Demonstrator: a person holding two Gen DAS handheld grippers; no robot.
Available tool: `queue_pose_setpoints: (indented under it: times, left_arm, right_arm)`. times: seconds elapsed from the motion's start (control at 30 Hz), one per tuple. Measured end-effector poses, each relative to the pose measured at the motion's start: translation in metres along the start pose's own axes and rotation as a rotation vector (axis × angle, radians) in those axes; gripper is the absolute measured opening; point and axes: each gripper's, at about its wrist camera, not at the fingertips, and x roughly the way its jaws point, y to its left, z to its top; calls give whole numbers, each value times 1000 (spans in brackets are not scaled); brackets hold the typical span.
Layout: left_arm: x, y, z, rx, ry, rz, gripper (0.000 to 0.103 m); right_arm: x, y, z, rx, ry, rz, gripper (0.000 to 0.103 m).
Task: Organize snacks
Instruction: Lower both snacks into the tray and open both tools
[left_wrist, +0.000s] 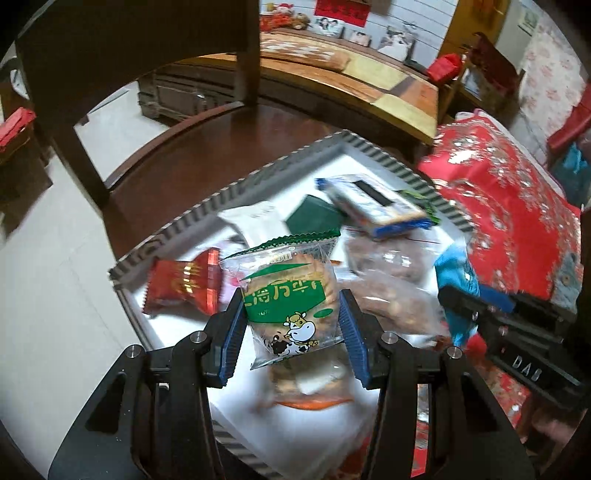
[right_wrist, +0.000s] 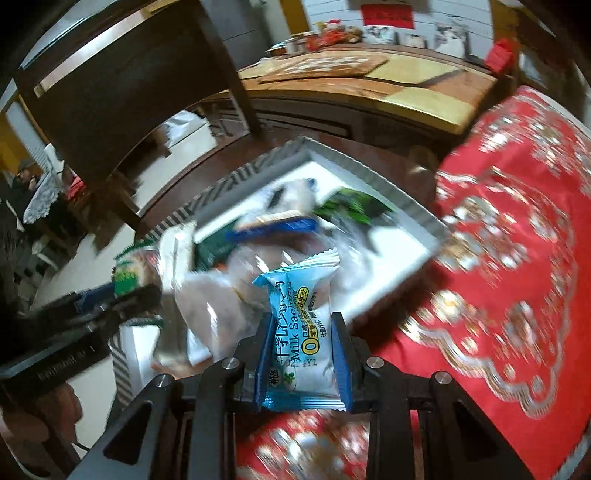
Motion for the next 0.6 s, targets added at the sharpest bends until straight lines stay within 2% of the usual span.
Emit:
queue_pose_setpoints:
  times: [0.2, 0.33, 0.43, 0.47, 0.5, 0.53, 0.6]
  left_arm:
    - [15, 13, 1, -28, 23, 20, 48]
    - [17, 14, 3, -43, 25, 18, 48]
    - [20, 13, 4, -32, 21, 22, 58]
    - [20, 13, 3, -37, 16, 15, 67]
    - [20, 14, 3, -45, 9, 9, 71]
    - [19, 15, 2, -56, 2, 4, 72]
    - [17, 16, 1, -69, -3, -6, 72]
  right_arm:
    - [34, 26, 33, -83, 37, -2, 28]
    - [49, 38, 44, -117, 62, -11, 28]
    - [47, 41, 45, -119, 40, 13, 30]
    - [45, 40, 44, -109, 38, 31, 38]
    - [43, 37, 42, -91, 34, 48, 43]
    - [40, 34, 40, -69, 27, 48, 47]
    - [33, 27, 34, -40, 18, 53, 47]
